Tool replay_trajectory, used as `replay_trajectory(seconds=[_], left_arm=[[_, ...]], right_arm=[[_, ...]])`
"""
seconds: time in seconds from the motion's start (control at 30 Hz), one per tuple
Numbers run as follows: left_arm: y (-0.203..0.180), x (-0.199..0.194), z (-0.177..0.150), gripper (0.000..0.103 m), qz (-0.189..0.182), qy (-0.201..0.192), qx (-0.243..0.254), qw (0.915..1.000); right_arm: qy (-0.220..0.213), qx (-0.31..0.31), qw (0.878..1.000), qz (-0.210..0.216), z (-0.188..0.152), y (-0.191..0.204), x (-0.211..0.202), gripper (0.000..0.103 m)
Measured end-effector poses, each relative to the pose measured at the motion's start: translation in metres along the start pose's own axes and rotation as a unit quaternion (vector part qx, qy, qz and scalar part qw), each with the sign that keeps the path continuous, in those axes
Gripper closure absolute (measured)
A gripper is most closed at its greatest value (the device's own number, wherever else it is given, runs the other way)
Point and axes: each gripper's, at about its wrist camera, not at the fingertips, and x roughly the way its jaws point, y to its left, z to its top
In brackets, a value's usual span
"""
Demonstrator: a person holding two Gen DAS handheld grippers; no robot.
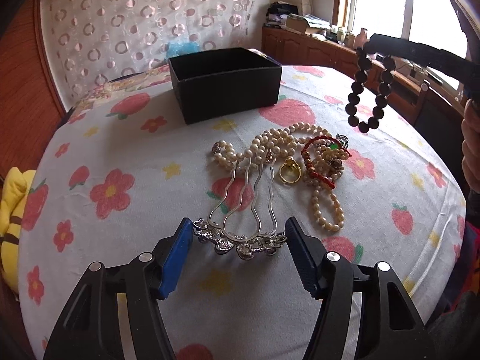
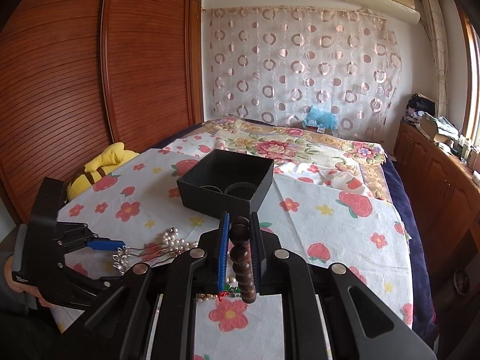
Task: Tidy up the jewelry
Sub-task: 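Lift the bead bracelet with the right tool while the left tool grasps the silver butterfly hair clip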
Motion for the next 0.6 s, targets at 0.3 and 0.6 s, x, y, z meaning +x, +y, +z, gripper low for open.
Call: replay_trajectory(seconds=[0.3,0.6], left_arm=[[0.007,-0.038,0.0,0.043,-0.007,-0.042,-0.014,0.999],[0.011,-0.05,0.012,0.043,0.002,-0.075,-0.017,0.997]], right_arm=[[0.008,0.0,1.0,0.002,-0.006,0.004,0.01,0.088],[0.012,-0.009,1.0,0.006,0.001,0.011,0.019,0.088]])
